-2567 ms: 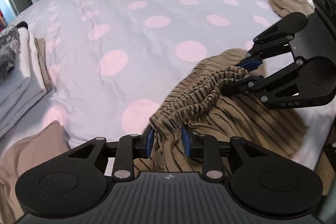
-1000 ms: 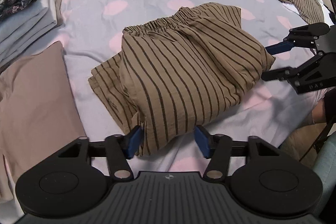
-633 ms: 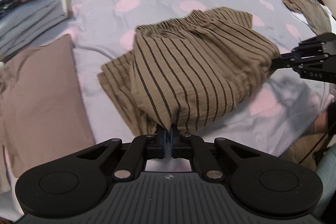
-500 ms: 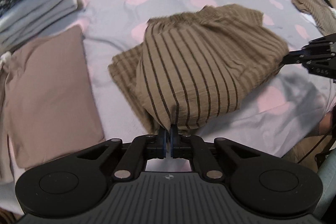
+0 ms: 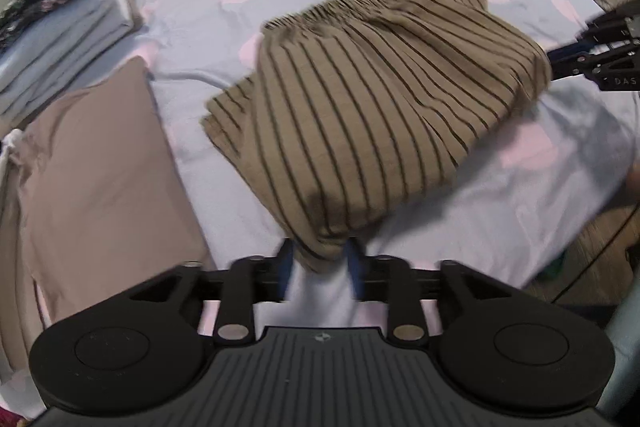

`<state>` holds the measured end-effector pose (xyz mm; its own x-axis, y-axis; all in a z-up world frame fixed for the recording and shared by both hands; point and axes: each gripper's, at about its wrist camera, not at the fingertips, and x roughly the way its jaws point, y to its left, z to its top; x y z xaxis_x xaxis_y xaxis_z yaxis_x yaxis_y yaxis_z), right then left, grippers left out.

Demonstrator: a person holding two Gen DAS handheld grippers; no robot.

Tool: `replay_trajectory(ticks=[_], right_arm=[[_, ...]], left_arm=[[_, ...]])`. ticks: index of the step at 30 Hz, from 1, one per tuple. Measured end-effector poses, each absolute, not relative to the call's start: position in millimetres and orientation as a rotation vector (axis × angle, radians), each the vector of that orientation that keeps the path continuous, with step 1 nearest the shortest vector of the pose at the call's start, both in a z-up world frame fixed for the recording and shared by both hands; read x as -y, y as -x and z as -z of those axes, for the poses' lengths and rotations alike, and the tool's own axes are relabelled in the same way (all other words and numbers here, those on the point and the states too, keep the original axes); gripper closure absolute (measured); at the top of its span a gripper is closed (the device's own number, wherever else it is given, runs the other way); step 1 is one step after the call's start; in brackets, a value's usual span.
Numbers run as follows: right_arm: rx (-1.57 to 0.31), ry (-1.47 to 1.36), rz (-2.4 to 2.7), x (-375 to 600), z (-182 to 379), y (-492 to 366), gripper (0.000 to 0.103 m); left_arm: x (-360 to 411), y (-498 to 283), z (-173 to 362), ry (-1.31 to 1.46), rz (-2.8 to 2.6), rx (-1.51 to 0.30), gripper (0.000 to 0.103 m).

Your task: Fold clothes

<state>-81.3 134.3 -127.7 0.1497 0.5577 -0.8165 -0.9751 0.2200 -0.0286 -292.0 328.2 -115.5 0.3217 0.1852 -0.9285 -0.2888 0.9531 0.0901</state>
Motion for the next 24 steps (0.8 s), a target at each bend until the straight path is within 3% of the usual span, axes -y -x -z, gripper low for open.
replay_trajectory(ticks=[5,8,12,14,24], right_arm=[[-0.698,0.767,-1.289,-137.7,133.8,105.2,0.054],[-0.653,0.813,-1.319,-140.0,137.3,117.7,0.053],[-0.679,0.78,-1.31,-143.1,139.6,116.1,0.07],[-0.688,0.772,-1.294,-144.7,139.6,113.9,0.095],[-0.67,0.654,-1.15,-139.0,117.3,92.5,0.1]], left_arm=[[-316.5,285.8,129.0,0.014,-0.304,-1.261,0.061],[-315.7,283.3,132.1,-0.01,-0.331,-1.257,0.068],[-316.5,281.7,133.3,-0.015,-0.352,-1.244,0.088],[-316.6,282.2,131.1,-0.017,-0.358,-1.228,0.092],[-323.6,291.3,103.5,0.036,-0.391,-1.094,0.1]])
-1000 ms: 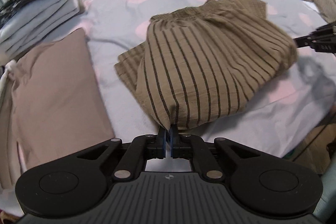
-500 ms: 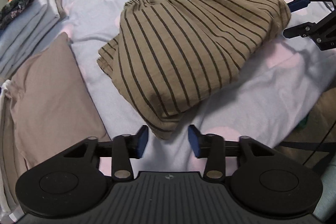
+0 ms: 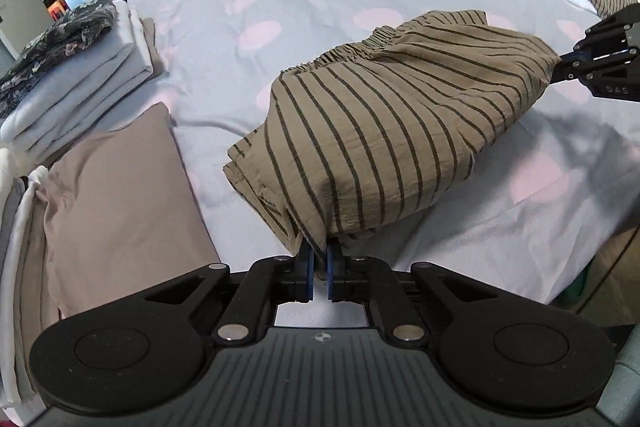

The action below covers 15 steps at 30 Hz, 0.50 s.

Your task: Fold clothes

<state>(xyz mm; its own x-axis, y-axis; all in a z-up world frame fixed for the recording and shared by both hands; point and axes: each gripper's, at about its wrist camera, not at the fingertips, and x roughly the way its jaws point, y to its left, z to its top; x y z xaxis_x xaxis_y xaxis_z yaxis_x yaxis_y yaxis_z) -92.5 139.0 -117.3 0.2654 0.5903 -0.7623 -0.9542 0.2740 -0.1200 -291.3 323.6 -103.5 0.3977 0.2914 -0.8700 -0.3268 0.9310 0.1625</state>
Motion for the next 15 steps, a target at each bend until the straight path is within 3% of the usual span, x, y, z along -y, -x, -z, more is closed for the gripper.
replay_trajectory(ticks=[15], right_arm=[[-0.737,0.741,-1.139,-142.9,150.7,91.0,0.1]], left_arm=[[-324.4,290.9,132.8,-0.047,-0.403,-1.266,0.1]])
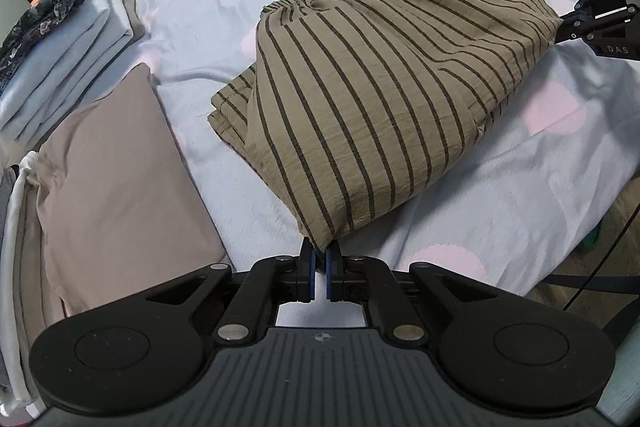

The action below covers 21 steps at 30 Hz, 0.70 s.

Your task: Fold clothes

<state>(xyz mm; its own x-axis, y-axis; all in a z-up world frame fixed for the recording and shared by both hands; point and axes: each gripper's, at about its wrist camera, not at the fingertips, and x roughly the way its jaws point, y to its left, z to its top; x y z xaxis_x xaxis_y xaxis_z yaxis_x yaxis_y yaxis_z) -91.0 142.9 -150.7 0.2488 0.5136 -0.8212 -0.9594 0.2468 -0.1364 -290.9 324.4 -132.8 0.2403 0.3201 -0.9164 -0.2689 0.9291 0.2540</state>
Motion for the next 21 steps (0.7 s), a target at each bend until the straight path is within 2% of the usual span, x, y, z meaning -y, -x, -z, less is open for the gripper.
replay_trajectory(ticks=[9,12,16,21], right_arm=[[-0.773,0.759,-1.131,-141.0,149.1,90.2,0.099],[-0.782,0.79,-1.107,-140.3,146.2,90.9,0.093],[-0.765,0.814,-1.047,-137.4,138.2,88.2,0.075],[-0.715,0.707,-0.994,-132.0,115.8,81.4,0.075]], left_arm=[[-327.4,296.8,140.8,-0.106,-0.47,-1.331,0.1],[-334.4,301.0,133.2,-0.067,-0.495,-1.303,0.099],[-344.0,305.1,119.1,-0.019,-0.544,-1.244,0.098],[-358.3,309.9,95.6,0.056,-0.642,-1.099,0.098]])
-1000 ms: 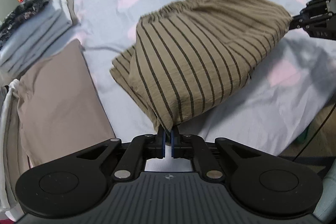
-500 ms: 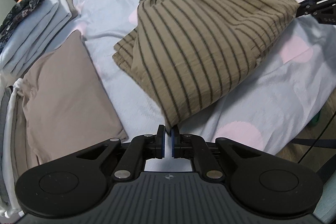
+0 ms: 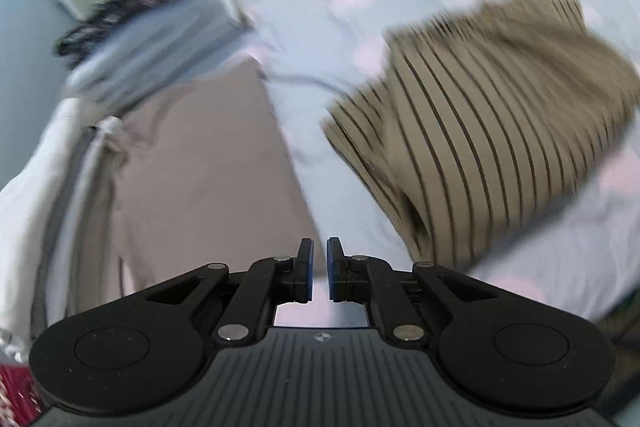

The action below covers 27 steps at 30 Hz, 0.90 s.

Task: Fold clothes
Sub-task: 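Lay the pants down on the bed and open both grippers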

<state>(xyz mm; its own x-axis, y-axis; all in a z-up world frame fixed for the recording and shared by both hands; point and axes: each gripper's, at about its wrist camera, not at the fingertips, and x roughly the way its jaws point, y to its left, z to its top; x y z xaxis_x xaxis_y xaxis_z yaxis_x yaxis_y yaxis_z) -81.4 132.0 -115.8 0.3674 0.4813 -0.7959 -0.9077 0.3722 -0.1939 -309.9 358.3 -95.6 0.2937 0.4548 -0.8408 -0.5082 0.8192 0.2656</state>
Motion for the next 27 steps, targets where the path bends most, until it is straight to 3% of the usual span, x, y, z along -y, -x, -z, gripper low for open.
replay_trajectory(ticks=[5,11,27], right_arm=[[-0.644,0.637,-1.108,-139.5,103.1,100.2,0.075],[-0.555,0.551,-1.242,-148.5,87.9,122.7,0.076],[-0.741,0.556,-1.27,-186.1,143.7,116.6,0.075]], left_arm=[[-364.7,310.3,70.1,0.192,-0.623,-0.888,0.098],[-353.8,289.0,65.3,0.262,-0.493,-0.773,0.097],[-360.5,254.0,135.8,0.256,-0.479,-1.025,0.097]])
